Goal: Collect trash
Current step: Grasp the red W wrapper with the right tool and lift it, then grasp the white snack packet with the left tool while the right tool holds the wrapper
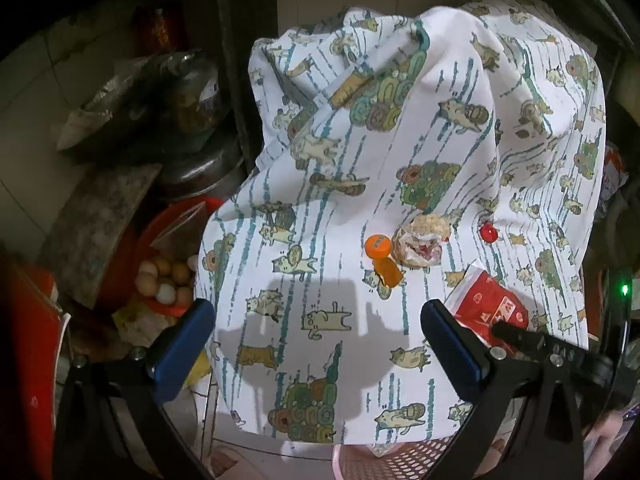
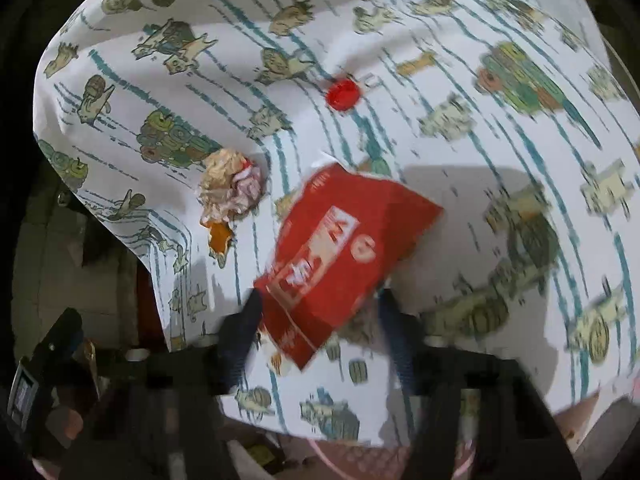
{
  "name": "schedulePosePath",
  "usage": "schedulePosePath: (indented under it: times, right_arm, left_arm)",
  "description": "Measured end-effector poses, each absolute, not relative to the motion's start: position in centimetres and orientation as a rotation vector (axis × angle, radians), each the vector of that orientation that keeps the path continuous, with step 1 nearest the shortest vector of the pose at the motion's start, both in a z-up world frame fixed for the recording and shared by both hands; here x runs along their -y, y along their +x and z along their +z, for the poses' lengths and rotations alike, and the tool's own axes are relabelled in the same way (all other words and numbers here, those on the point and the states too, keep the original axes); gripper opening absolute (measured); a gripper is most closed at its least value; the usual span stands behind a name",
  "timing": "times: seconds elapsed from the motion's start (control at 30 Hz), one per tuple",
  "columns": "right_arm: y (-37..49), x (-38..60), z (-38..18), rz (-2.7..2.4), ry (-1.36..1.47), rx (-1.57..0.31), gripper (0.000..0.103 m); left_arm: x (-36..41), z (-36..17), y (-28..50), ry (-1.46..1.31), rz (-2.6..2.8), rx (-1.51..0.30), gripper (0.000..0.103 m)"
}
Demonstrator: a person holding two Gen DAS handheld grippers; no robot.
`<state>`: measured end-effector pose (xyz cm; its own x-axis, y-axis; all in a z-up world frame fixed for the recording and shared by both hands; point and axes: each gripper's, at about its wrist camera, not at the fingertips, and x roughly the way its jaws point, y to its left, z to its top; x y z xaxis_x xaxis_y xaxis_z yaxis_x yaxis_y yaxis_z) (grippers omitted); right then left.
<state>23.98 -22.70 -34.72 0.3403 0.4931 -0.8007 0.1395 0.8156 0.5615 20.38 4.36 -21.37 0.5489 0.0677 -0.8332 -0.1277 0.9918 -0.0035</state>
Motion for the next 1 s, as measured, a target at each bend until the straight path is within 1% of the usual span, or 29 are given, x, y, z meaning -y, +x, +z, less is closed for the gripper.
schedulePosePath:
  times: [0.03, 0.07, 0.1, 0.17, 0.3, 0.4, 0.47, 0.57, 0.67, 0.77, 0.83, 1.0]
  right_arm:
    - [24.2, 22.6, -34.7, 0.248, 0.614, -1.207, 0.044]
    - [24.3, 22.6, -34.6, 0.241, 0.616, -1.196, 0.036]
    - [24.5, 22.6, -34.6, 0.235, 0.615, -1.192, 0.031]
    - [24.7, 22.7, -34.5, 0.222, 0.596, -1.19, 0.002]
    - [24.5, 22.9, -32.1, 0.238, 0.543, -1.119, 0.002]
    - [23.8, 23.3, -29.0, 0.276, 0.512, -1.048, 0.001]
    - [22.9, 24.1, -26.4, 0.268, 0.456, -0.969, 0.001]
    - [21.8, 25.3, -23.9, 0.229, 0.366, -0.891, 0.001]
    - [21.5, 26.1, -22.9, 0.183, 0.292, -0.861, 0.001]
    - [21.2, 27.5, -23.0, 0.159, 0.294, -0.876, 0.001]
    - [21.0, 28.4, -23.0, 0.148, 0.307, -0.875, 0.001]
    - [20.8, 29.8, -23.2, 0.127, 0.287, -0.885, 0.001]
  left_arm:
    - [-4.3, -21.7, 20.4, -0.068, 0.113, -0.994, 0.103]
    - [-4.2, -22.0, 20.4, -0.07, 0.11, -1.005, 0.103]
    - [-4.1, -22.3, 20.5, -0.072, 0.106, -1.014, 0.103]
    - [-3.7, -23.0, 20.6, -0.066, 0.1, -1.034, 0.103]
    - [-2.5, -24.0, 20.7, -0.04, 0.083, -1.058, 0.103]
    - [-1.6, -24.7, 21.0, -0.057, 0.037, -1.088, 0.103]
    - [-0.7, -25.2, 21.4, -0.074, -0.014, -1.115, 0.103]
    - [1.7, -26.2, 22.0, -0.045, -0.098, -1.149, 0.103]
    - [4.5, -27.4, 22.8, 0.005, -0.158, -1.18, 0.103]
    - [6.7, -28.8, 23.6, -0.018, -0.231, -1.23, 0.102]
    - [7.5, -29.9, 24.2, -0.049, -0.252, -1.273, 0.094]
    - [8.7, -31.8, 25.3, -0.038, -0.219, -1.307, 0.089]
